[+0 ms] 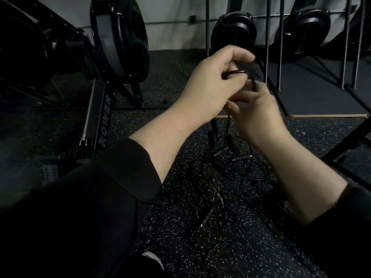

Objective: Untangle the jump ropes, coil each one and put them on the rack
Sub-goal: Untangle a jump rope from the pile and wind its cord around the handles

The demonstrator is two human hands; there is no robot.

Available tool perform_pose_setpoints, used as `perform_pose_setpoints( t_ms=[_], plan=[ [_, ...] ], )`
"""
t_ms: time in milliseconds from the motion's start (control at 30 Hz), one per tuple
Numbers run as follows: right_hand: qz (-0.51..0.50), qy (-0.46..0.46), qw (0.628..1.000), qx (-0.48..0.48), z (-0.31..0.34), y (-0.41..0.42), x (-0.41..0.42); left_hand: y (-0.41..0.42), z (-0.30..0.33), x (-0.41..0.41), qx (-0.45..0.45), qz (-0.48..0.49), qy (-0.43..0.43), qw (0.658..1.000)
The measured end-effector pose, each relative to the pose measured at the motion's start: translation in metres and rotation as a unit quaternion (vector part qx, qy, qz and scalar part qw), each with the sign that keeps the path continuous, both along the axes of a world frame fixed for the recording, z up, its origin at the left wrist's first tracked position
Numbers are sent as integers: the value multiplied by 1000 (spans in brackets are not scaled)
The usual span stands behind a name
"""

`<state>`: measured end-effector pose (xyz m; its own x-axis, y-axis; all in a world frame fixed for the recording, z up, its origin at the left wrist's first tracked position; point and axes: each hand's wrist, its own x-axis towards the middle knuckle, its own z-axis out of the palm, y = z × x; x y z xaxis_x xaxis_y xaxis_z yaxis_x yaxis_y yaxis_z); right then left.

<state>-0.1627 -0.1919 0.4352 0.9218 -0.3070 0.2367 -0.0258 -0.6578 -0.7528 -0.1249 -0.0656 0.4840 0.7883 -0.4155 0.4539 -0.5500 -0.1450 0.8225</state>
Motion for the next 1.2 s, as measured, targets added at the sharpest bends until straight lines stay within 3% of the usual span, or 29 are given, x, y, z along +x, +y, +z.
perform_pose_setpoints(
  t_ms=[100,167,233,333,433,533,600,633,700,733,800,967,1133,1200],
  plan=[
    [-22,-10,999,-44,1,-2,-8,12,-21,7,25,96,-8,995],
    [-10,-33,999,-13,1,-4,-12,22,-35,9,18,110,29,993],
    [-7,-32,998,46,3,-5,-14,28,-50,4,38,91,127,987],
    [-12,-38,994,100,6,-5,-13,28,-83,-8,136,40,234,962],
    [24,-42,989,142,12,2,-15,20,-113,-21,243,-54,235,940],
    [22,-70,965,251,18,3,-18,14,-135,-25,327,-40,208,921],
    [16,-57,964,260,18,-3,-18,15,-144,-24,269,8,270,925],
    [21,-24,975,218,16,-9,-17,16,-145,-22,207,42,297,931],
    [37,119,991,46,4,-24,-16,22,-139,-14,132,112,261,950],
    [53,202,978,-23,-3,-28,-17,25,-132,-9,115,132,230,957],
    [99,297,949,-31,-19,-27,-18,25,-110,0,72,130,204,968],
    [225,208,951,42,-58,5,-20,9,-77,13,61,77,155,983],
    [131,112,978,121,-81,14,-7,6,-68,14,-8,38,193,980],
    [94,82,984,130,-78,8,-4,17,-81,15,57,52,203,976]
  ],
)
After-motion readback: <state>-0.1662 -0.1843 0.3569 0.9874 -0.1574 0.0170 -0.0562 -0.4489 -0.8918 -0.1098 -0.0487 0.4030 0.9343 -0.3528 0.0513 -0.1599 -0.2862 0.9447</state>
